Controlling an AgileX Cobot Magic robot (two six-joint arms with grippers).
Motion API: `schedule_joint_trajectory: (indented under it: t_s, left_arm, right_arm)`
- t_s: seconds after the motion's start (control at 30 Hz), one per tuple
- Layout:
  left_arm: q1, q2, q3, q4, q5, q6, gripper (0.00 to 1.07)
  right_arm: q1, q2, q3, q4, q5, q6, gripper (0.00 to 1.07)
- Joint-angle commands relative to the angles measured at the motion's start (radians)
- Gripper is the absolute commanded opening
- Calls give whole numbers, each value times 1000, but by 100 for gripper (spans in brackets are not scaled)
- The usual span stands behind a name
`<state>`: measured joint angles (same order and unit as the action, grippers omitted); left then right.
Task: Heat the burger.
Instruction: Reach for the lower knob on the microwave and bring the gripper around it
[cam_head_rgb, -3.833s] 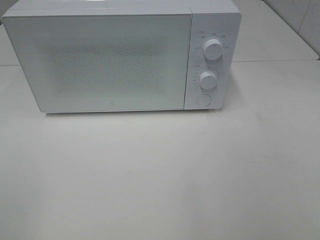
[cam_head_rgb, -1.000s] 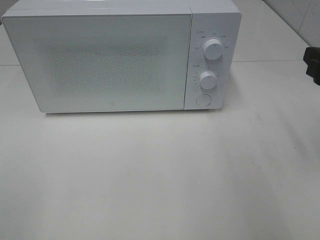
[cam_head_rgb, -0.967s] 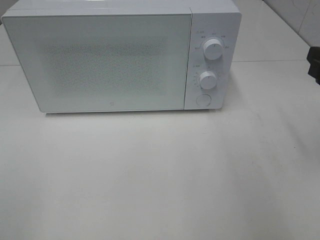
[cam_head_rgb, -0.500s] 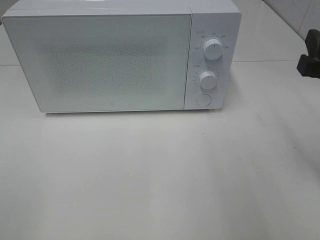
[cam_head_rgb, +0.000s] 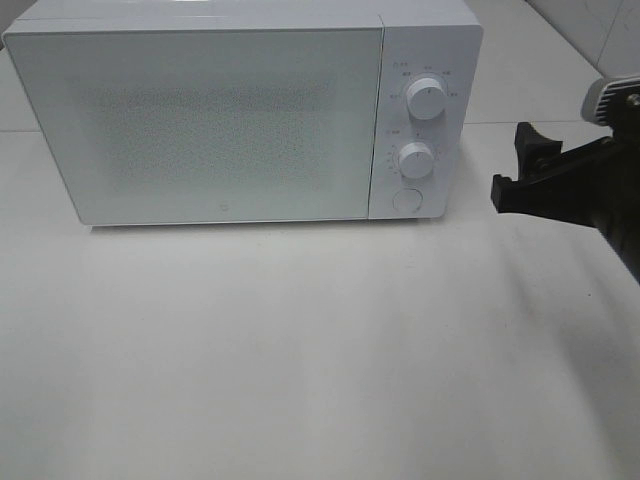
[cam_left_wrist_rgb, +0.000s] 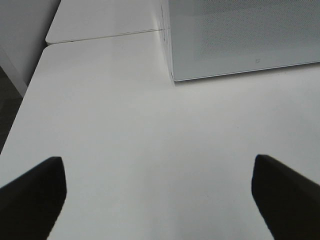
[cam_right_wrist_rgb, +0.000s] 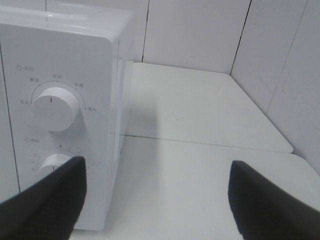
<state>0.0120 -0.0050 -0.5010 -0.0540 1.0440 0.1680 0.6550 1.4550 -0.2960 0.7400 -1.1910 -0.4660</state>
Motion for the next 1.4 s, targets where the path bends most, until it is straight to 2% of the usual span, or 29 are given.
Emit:
schedule_joint_trajectory:
  t_s: [0.03,0.33,1.27,1.4]
  left_arm:
    - [5,-19,1,-2,-2,-3,93]
    - [5,-19,1,-2,-2,-3,93]
    - [5,-19,1,-2,-2,-3,93]
    - [5,-19,1,-2,-2,-3,93]
  right_arm:
    - [33,38,-29,25,-38,12,76]
    - [95,191,-136,48,-37,23,76]
    - [91,490,-363,45,-35,153,76]
    - [68,525,-401,38,-23,155,76]
